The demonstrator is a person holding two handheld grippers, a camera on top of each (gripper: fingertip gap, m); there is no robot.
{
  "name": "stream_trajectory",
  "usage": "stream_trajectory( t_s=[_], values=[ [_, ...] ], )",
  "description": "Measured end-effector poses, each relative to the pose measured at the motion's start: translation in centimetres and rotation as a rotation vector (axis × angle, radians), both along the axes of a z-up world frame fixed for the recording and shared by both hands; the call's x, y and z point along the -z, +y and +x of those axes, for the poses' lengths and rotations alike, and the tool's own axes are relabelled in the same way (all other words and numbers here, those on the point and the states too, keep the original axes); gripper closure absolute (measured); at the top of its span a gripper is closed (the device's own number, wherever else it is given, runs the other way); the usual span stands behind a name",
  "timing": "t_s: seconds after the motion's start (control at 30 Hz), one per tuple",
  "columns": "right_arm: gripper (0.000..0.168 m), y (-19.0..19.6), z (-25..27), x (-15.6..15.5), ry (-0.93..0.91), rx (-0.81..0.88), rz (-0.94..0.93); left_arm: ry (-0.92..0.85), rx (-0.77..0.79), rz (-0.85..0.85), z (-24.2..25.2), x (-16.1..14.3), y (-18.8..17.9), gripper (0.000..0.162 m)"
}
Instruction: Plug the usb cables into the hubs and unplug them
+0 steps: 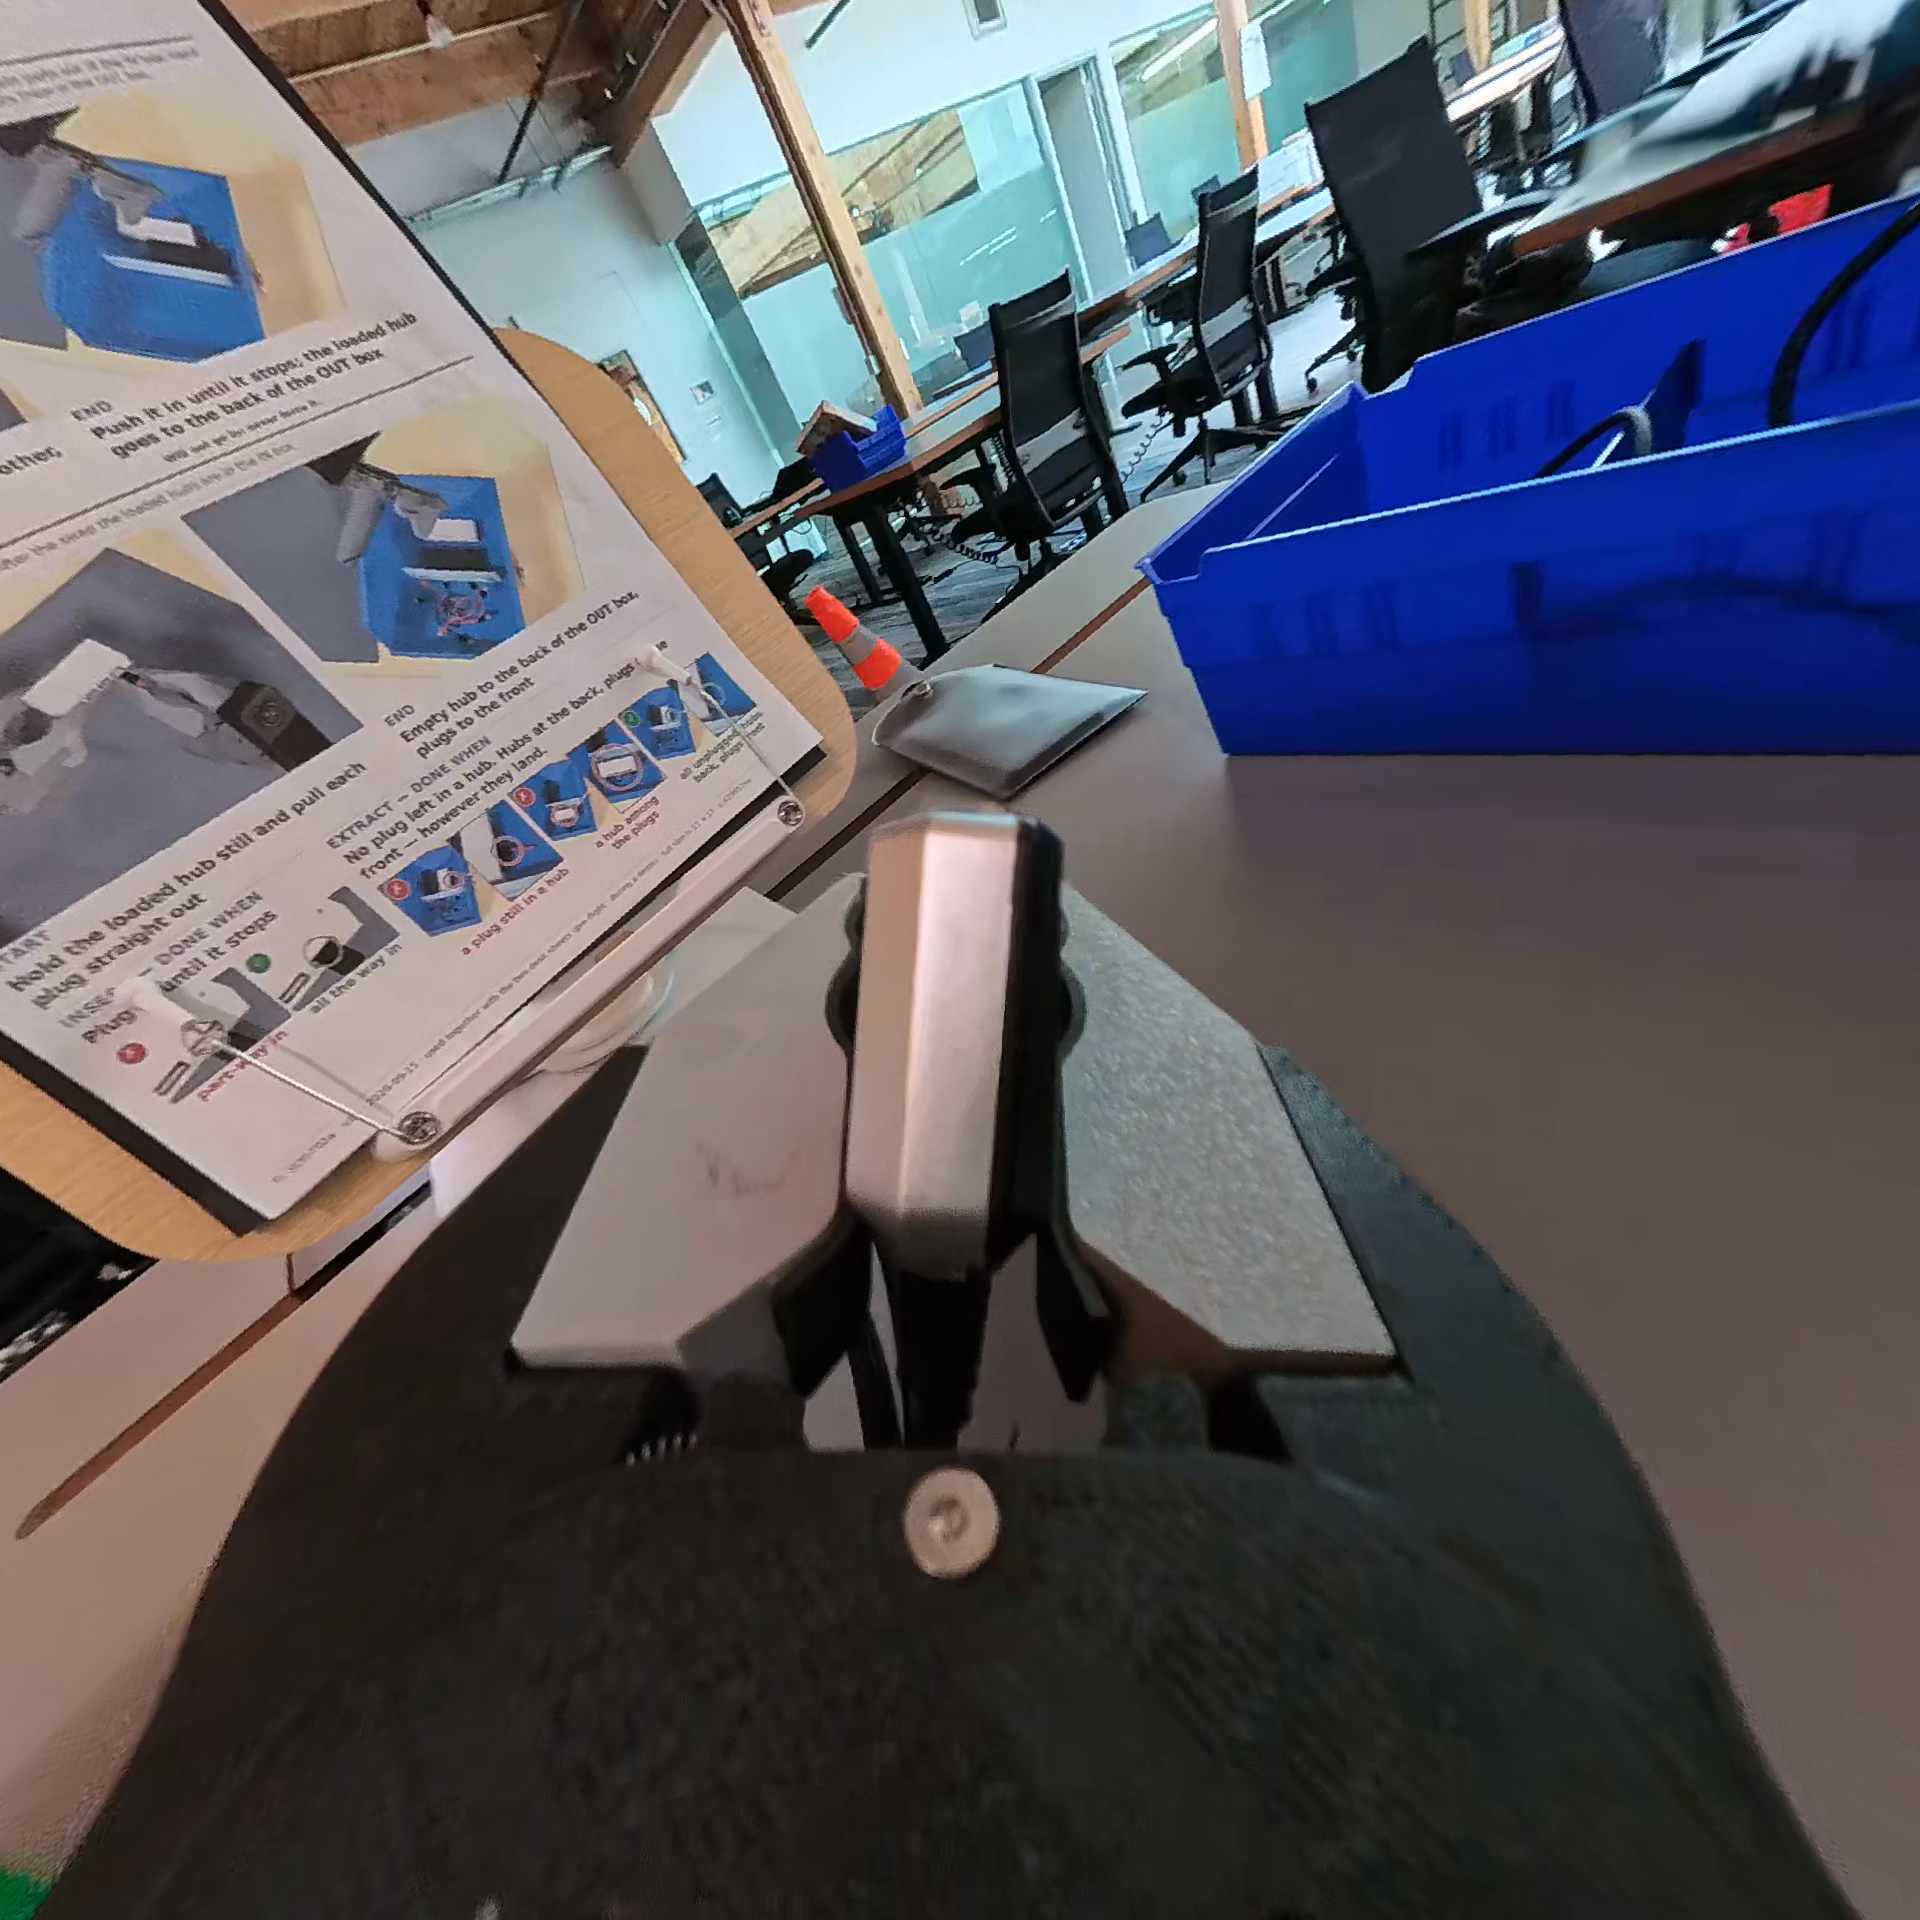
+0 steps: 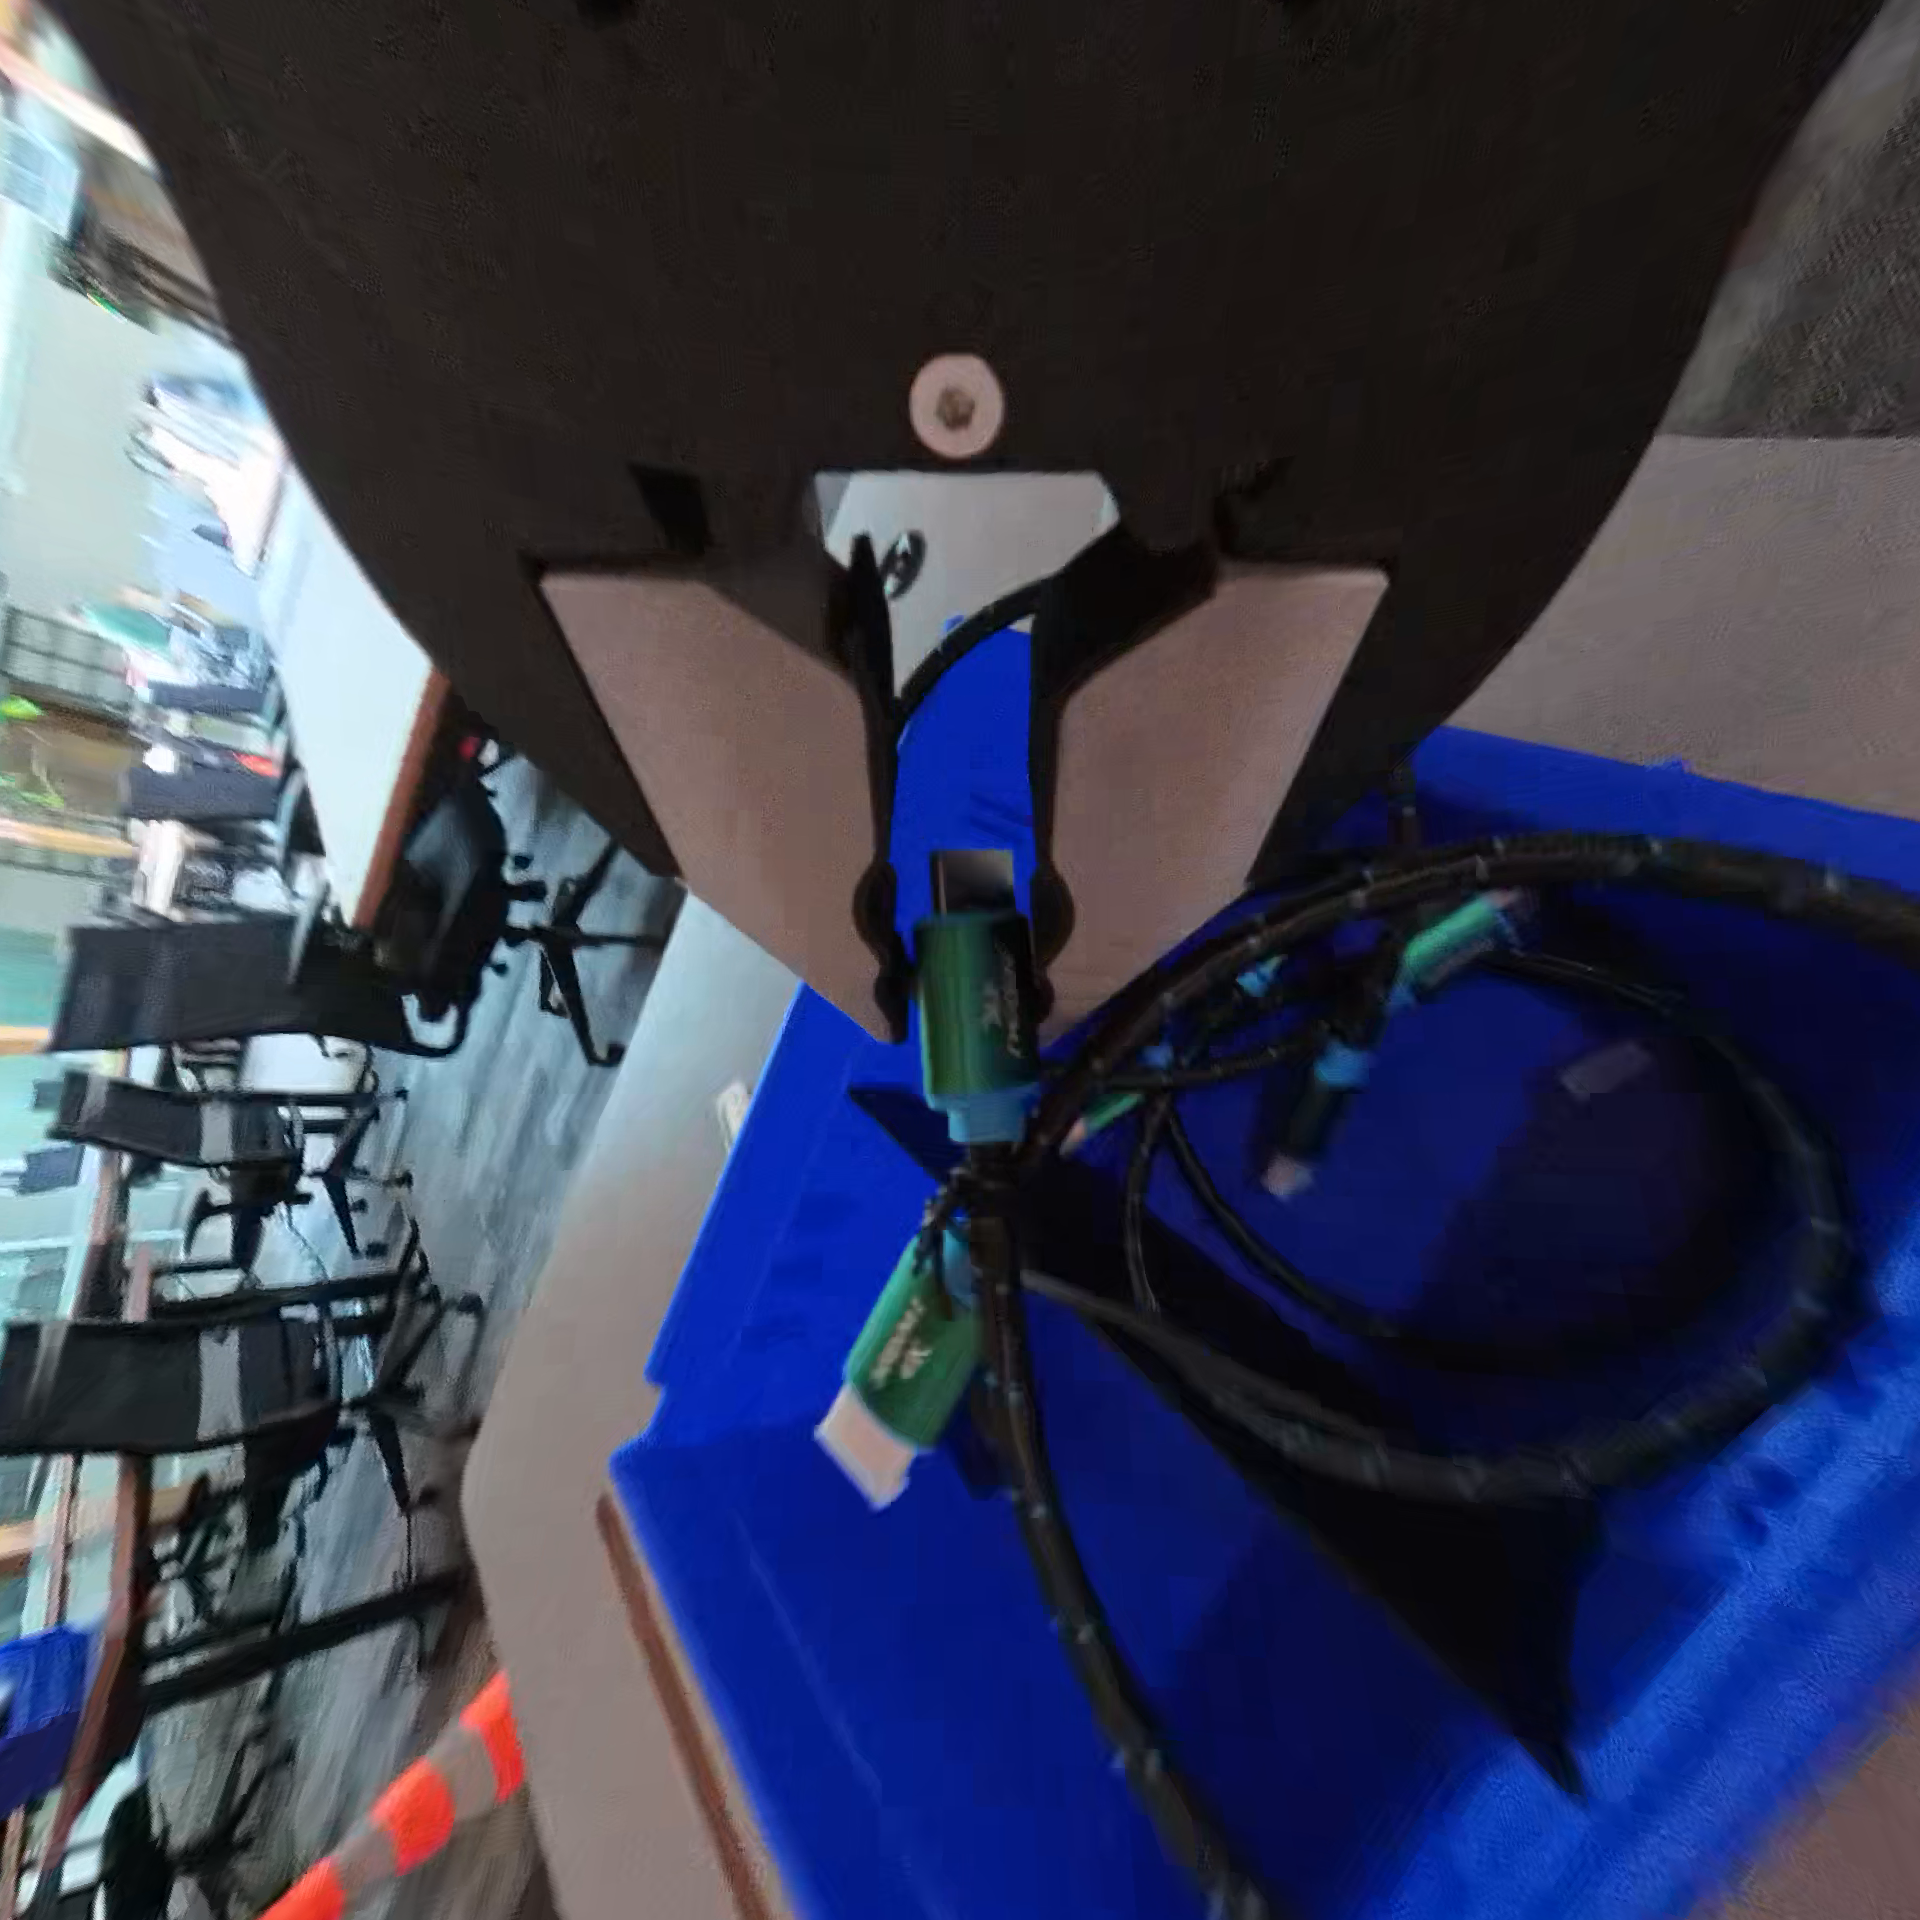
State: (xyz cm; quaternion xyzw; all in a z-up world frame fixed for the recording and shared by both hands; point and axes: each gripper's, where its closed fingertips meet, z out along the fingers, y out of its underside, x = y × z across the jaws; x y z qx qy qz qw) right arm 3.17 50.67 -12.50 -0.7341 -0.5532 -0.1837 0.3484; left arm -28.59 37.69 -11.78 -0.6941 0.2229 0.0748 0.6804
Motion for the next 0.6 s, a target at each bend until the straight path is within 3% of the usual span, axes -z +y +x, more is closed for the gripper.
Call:
stream_trajectory(
  t_s=[0.1,0.17,0.27,0.4,0.47,0.6],
  values=[
    [0.131,1.5,3.5,4.4,-0.216,0.112,-0.012,-0.046,0.055,-0.010,0.8,0.0,-0.1,0.133],
    [0.121,2.0,4.3,4.7,-0.231,0.151,-0.004,-0.072,0.096,-0.002,1.2,-0.2,-0.4,0.133],
    [0.117,2.6,4.6,1.5,-0.123,0.176,0.075,-0.183,0.217,-0.013,2.0,-1.2,-1.3,0.134],
    [0.115,1.7,5.0,-2.9,0.055,0.228,0.109,-0.478,0.406,0.047,1.7,-4.8,-2.9,0.134],
    [0.117,-0.8,0.9,-4.1,0.290,0.120,0.029,-0.641,0.545,0.083,1.3,-6.9,-4.4,0.134],
    [0.119,-12.8,-13.6,-6.2,0.790,-0.446,-0.315,-0.826,0.727,0.144,0.3,-9.4,-6.4,0.134]
  ],
)
